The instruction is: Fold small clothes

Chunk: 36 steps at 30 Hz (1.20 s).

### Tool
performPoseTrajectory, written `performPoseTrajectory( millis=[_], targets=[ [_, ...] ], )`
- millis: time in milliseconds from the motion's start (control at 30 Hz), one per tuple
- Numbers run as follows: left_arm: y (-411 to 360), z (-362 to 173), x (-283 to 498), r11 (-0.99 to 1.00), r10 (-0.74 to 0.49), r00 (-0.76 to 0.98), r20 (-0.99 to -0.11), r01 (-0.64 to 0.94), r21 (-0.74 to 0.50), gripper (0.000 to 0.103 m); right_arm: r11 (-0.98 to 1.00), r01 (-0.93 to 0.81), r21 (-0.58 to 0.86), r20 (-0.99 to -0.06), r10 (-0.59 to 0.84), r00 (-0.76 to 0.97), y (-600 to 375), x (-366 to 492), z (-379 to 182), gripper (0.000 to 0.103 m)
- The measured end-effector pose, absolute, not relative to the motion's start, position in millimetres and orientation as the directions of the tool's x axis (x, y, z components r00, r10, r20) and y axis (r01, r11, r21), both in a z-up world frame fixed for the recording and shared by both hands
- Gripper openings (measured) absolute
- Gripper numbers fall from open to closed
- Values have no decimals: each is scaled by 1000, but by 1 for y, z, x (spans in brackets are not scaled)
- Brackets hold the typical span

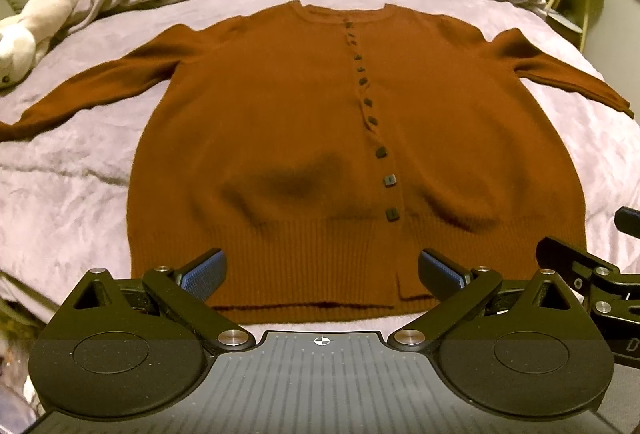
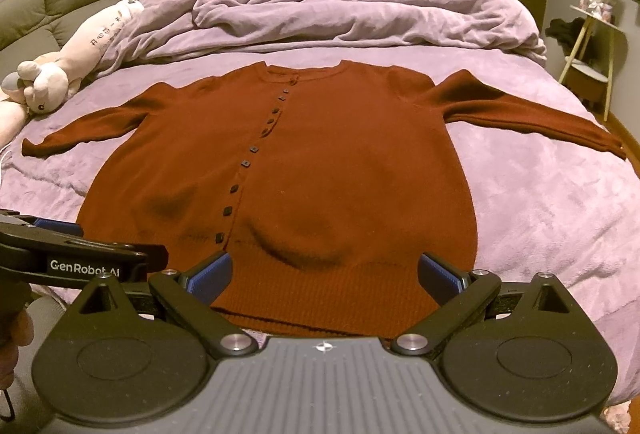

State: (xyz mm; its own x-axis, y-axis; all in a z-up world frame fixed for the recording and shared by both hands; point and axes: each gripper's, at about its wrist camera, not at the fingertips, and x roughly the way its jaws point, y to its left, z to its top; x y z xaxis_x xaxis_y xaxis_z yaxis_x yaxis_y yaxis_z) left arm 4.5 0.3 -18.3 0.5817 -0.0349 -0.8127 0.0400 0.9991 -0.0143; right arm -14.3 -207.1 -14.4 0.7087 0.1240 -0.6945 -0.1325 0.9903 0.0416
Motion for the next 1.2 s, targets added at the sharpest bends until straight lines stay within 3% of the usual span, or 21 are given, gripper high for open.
performPoseTrajectory(
  millis=[667,833,967,1200],
  targets=[
    [-5,-26,12,999,-38,558,-829,51,-12,103,986,-105,126,-656,163,737,-222,-14,-23,99],
    [-7,-28,21,998,-30,562,-827,56,1,103,965,-111,237,-655,243,715,-240,-6,-29,99],
    [-8,-25,44,998,0,586,-810,50,36,103,957,-20,290,-650,213,729,-279,24,-27,99],
    [0,-23,112,999,48,634,-772,-35,34,103,839,279,466,-522,7,853,-432,99,-15,97]
  ],
)
